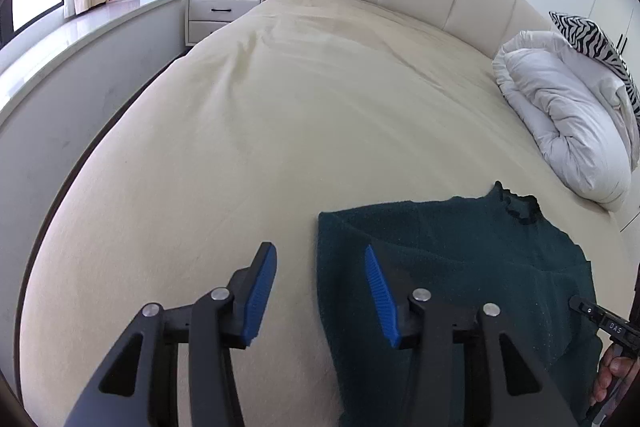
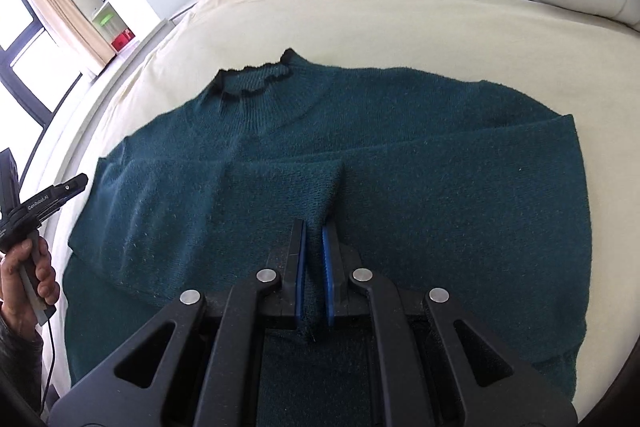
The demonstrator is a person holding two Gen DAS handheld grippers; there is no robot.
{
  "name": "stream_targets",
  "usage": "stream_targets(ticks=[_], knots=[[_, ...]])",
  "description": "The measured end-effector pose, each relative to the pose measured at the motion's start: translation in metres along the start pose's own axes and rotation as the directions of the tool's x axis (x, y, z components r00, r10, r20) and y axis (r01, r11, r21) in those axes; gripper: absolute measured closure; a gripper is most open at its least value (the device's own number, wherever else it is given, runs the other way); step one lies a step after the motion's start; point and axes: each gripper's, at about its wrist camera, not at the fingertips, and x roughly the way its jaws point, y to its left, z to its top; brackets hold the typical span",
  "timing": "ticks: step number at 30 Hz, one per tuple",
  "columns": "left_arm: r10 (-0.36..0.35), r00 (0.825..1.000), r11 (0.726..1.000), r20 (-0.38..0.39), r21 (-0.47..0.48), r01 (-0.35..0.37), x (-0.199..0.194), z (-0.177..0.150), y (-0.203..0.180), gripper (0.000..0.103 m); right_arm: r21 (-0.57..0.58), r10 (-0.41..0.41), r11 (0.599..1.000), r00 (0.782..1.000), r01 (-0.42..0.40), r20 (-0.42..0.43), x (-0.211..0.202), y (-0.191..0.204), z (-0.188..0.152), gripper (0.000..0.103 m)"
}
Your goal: Fold small clothes
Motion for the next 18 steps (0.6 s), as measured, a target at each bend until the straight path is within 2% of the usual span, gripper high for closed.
stream_targets(ticks=[2, 4, 7, 9, 11, 13, 16, 18], knots=[[0.047, 0.998, 0.998, -0.036, 0.041, -0.046, 0.014, 0.004, -0.008, 0.049, 0.000, 0.000, 1.000, 1.000, 0.000, 0.011, -0.004, 0.002, 0.001, 0.097], [0.078, 0.993, 0.997, -0.090, 0.030, -0.076, 0.032, 0.003, -0.005, 0.050, -0.010, -0.007, 1.000, 1.000, 0.007, 0.017, -0.009, 0.003, 0.000, 0.097], [0.073, 0.994, 0.997, -0.076, -0.003, -0.074, 0.036, -0.003, 0.001, 0.064, -0.007, -0.018, 1.000, 0.999, 0.018, 0.026, -0.015, 0.000, 0.001, 0.097], [0.061, 0.995, 0.998, -0.075, 0.006, -0.061, 0.037, -0.005, -0.001, 0.084, 0.013, -0.041, 0.999, 0.999, 0.041, 0.032, -0.016, -0.008, 0.003, 0.100], [0.059, 0.995, 0.998, -0.078, 0.004, -0.059, 0.040, -0.003, -0.004, 0.090, 0.062, -0.071, 0.996, 0.996, 0.068, 0.047, -0.021, -0.023, 0.005, 0.101], [0.063, 0.995, 0.998, -0.074, 0.003, -0.063, 0.041, -0.002, -0.005, 0.090, 0.128, -0.054, 0.991, 0.998, 0.048, 0.039, -0.022, -0.040, 0.004, 0.101], [0.060, 0.997, 0.998, -0.055, 0.005, -0.059, 0.038, -0.007, -0.007, 0.088, 0.092, 0.018, 0.996, 1.000, -0.020, 0.022, -0.022, -0.039, -0.001, 0.101], [0.046, 0.997, 0.999, -0.056, -0.011, -0.047, 0.035, -0.011, -0.005, 0.078, 0.072, 0.050, 0.996, 0.998, -0.053, 0.042, -0.028, -0.032, -0.002, 0.096]])
